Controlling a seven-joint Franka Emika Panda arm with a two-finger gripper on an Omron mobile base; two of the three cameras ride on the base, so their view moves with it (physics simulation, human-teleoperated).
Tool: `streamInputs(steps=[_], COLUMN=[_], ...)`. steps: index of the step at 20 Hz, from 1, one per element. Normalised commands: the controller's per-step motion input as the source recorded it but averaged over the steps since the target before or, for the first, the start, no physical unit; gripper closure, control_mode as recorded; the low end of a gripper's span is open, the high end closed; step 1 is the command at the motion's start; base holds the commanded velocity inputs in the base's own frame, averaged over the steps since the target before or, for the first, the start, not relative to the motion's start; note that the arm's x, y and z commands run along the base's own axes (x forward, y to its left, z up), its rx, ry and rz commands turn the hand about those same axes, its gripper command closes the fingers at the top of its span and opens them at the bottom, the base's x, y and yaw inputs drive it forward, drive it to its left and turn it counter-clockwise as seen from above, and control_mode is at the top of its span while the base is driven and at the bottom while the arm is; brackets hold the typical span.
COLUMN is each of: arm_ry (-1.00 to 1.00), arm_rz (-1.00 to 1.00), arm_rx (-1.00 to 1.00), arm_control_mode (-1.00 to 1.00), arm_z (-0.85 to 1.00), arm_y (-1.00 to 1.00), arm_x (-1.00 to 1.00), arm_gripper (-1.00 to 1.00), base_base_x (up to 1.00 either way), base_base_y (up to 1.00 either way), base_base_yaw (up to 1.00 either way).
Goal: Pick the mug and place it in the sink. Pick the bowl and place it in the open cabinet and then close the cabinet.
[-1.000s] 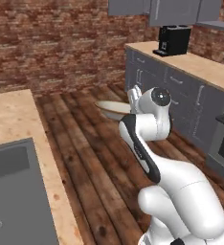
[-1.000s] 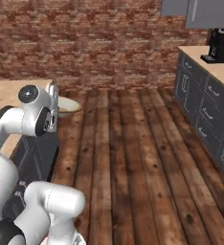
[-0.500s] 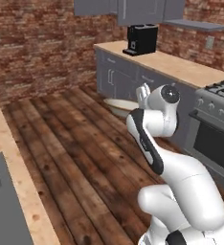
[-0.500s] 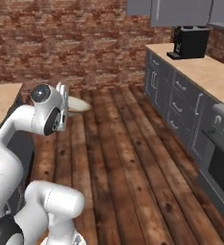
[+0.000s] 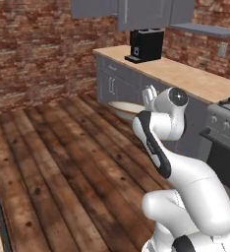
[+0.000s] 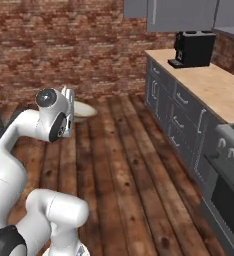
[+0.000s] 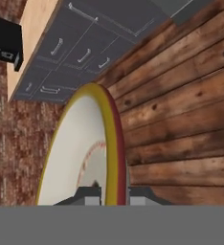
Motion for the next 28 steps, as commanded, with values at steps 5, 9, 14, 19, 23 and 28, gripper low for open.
streamInputs(steps=[5,9,14,19,23,28], arm_ry=[0.00,0.00,0.00,0.00,0.00,0.00], arm_rz=[0.00,0.00,0.00,0.00,0.00,0.00], arm_rx=[0.00,0.00,0.00,0.00,0.00,0.00], arm_control_mode=[1.00,1.00,1.00,1.00,1.00,1.00], arm_z=[0.00,0.00,0.00,0.00,0.00,0.00], arm_y=[0.00,0.00,0.00,0.00,0.00,0.00], arm_x=[0.00,0.00,0.00,0.00,0.00,0.00], arm_gripper=[1.00,1.00,1.00,1.00,1.00,1.00], base_base_x=[1.00,1.00,1.00,1.00,1.00,1.00], base_base_y=[1.00,1.00,1.00,1.00,1.00,1.00], base_base_yaw=[-0.29,-0.37,-0.39,-0.35,-0.35,-0.37])
